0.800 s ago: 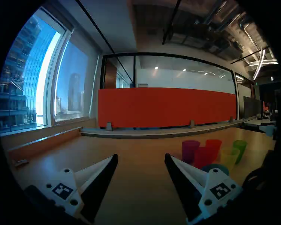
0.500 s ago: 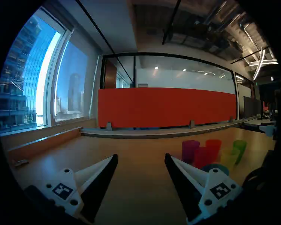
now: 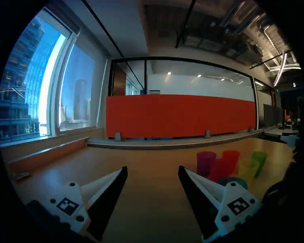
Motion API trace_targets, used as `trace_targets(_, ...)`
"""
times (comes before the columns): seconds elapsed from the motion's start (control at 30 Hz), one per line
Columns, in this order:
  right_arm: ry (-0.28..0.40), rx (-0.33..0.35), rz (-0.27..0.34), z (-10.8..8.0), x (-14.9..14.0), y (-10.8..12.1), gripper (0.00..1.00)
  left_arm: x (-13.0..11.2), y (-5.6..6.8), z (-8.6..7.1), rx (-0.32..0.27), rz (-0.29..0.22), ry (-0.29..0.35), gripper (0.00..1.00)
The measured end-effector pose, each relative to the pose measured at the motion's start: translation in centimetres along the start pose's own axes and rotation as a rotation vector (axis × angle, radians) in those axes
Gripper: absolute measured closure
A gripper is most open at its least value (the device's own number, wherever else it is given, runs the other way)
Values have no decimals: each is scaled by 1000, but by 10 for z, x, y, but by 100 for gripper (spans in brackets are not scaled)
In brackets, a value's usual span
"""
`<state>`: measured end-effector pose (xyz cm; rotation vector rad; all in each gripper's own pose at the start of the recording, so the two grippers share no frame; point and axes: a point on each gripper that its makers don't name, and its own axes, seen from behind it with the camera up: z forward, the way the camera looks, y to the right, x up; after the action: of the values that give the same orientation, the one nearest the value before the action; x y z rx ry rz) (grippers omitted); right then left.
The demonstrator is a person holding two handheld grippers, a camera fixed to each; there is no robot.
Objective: Pour water
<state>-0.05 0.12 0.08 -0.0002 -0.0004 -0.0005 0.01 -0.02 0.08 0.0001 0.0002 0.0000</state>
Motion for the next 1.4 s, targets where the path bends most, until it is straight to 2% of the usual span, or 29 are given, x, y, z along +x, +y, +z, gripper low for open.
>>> trace_targets(1.17, -8, 13, -3, 1, -2, -1, 1, -2, 2, 0, -8, 4, -4, 7)
trace_targets(1.4, -16, 28, -12, 0, 16, 2, 1, 15, 7, 2, -17, 21, -5, 7)
